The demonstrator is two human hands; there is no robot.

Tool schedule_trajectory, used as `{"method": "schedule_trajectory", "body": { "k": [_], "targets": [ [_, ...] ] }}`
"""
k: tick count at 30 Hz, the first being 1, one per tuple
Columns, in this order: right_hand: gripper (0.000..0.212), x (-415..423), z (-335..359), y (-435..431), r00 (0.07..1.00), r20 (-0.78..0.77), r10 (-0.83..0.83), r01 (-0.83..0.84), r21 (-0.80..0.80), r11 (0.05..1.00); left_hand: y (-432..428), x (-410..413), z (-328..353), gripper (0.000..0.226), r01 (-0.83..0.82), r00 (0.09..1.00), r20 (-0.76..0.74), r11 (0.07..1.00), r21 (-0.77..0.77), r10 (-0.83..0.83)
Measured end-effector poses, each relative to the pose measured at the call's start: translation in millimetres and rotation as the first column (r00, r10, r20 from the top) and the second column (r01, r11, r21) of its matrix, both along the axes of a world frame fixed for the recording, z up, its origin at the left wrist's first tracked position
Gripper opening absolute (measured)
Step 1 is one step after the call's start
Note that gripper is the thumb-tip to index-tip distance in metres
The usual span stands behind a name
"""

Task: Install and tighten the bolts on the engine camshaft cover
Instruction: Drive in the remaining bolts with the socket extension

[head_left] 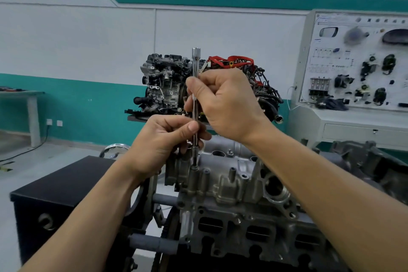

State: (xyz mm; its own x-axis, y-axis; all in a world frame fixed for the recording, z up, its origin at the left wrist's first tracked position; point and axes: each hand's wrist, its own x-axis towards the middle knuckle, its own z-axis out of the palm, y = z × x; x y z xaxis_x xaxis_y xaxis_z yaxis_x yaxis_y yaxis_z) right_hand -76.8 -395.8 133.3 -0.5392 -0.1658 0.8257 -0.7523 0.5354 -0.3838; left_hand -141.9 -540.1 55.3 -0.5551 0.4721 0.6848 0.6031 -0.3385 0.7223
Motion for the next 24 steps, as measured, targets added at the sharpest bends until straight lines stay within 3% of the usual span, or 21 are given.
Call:
{"method": "schedule_trajectory", "body": {
  "k": [4,10,13,17,20,24],
  "targets": [
    [0.037,-0.1,-0.7,-4.9,0.996,-0.023,-0.083,0.081,-0.055,0.995,-0.1,1.2,1.5,0.030,-0.073,0.997,0.006,0.997,-0.034,0.073],
    [0.032,14.5,14.1,16.4,0.996,0.090,0.019,-0.003,-0.180,0.984,10.2,26.0,27.5,0.023,-0.152,0.988,-0.029,0.987,-0.045,0.150],
    [0.030,22.9,37.4,31.8,0.990,0.119,0.079,-0.032,-0.352,0.935,44.9,41.7,53.6,0.021,-0.104,0.993,-0.048,0.994,-0.020,0.103],
    [0.033,37.3,44.0,70.7,0.986,0.165,0.013,0.049,-0.368,0.929,112.7,63.2,64.4,0.022,-0.019,1.000,-0.020,0.999,-0.051,0.018],
    [0.032,54.5,31.2,108.7,0.973,0.222,-0.053,0.133,-0.361,0.923,145.7,71.7,59.6,0.028,-0.057,0.997,-0.058,0.981,-0.186,0.047],
    [0.031,67.5,10.2,141.0,0.966,0.206,-0.154,0.214,-0.314,0.925,156.5,73.8,56.3,0.032,-0.183,0.967,-0.235,0.902,-0.391,0.095]
  ]
}}
